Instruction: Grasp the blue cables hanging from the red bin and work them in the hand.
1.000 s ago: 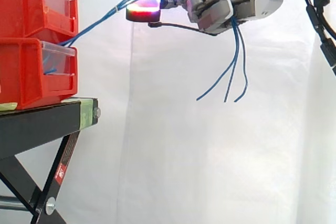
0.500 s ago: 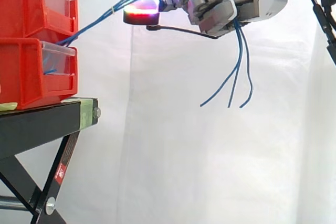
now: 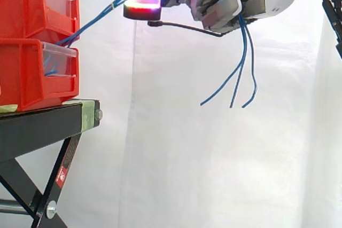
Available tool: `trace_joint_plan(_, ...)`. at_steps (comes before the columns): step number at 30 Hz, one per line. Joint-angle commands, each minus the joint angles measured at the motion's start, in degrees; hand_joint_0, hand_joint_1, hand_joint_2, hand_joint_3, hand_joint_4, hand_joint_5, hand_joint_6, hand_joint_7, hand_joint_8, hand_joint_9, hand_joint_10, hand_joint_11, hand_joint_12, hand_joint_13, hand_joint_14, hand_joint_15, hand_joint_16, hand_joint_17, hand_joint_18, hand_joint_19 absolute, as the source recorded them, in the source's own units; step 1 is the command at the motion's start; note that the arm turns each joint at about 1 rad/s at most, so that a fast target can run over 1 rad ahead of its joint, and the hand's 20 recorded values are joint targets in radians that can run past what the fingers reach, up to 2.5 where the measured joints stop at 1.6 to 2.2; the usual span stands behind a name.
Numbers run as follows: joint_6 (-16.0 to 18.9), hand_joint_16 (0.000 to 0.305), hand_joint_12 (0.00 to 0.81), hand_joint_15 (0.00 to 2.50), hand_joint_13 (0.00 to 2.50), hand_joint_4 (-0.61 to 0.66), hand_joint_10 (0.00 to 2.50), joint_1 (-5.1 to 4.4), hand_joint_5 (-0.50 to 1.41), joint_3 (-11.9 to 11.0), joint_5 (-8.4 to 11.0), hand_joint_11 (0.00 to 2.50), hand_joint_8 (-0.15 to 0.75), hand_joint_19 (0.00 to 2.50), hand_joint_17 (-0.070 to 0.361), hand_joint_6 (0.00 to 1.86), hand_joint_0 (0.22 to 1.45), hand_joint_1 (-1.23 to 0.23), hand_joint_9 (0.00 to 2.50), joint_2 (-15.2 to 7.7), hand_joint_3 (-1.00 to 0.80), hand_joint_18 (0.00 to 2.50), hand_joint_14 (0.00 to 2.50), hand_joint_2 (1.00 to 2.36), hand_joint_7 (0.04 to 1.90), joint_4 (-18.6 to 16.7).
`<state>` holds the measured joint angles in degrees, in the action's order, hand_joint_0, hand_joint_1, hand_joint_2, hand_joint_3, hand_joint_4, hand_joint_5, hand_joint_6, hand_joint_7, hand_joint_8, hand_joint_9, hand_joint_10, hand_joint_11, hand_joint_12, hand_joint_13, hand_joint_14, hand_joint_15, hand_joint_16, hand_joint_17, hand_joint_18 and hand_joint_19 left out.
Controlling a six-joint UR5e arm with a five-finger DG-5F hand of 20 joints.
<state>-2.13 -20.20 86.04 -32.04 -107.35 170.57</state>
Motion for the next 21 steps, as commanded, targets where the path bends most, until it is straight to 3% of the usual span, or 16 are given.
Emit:
trace_joint_plan(1, 0.4, 0.047, 0.442, 1.37, 0.93, 0.3, 2.5, -0.19, 0.3, 0.0, 0.31, 2.5, 0.445, 1.53, 0.105, 0.0, 0.98, -0.63, 0.56, 0.0, -0.67, 1.6, 2.5, 1.01, 1.26, 0.0)
trace_joint_plan(13, 6.2, 0.047, 0.442, 1.36, 0.93, 0.3, 2.5, -1.77, 0.3, 0.0, 2.16, 2.5, 0.446, 1.53, 0.105, 0.0, 0.97, -0.63, 0.57, 0.0, -0.7, 1.6, 2.5, 1.01, 1.25, 0.3)
trace_joint_plan(18, 10.6, 0.048, 0.442, 1.37, 0.93, 0.3, 2.5, -1.86, 0.3, 0.0, 2.25, 2.5, 0.446, 1.52, 0.107, 0.0, 0.98, -0.63, 0.57, -0.1, -0.7, 1.6, 2.5, 1.01, 1.25, 1.0)
trace_joint_plan(21, 11.1, 0.048, 0.442, 1.37, 0.93, 0.31, 2.5, -1.86, 0.3, 0.0, 2.25, 2.5, 0.443, 1.52, 0.107, 0.01, 0.98, -0.64, 0.57, -0.1, -0.7, 1.61, 2.5, 1.01, 1.25, 2.0)
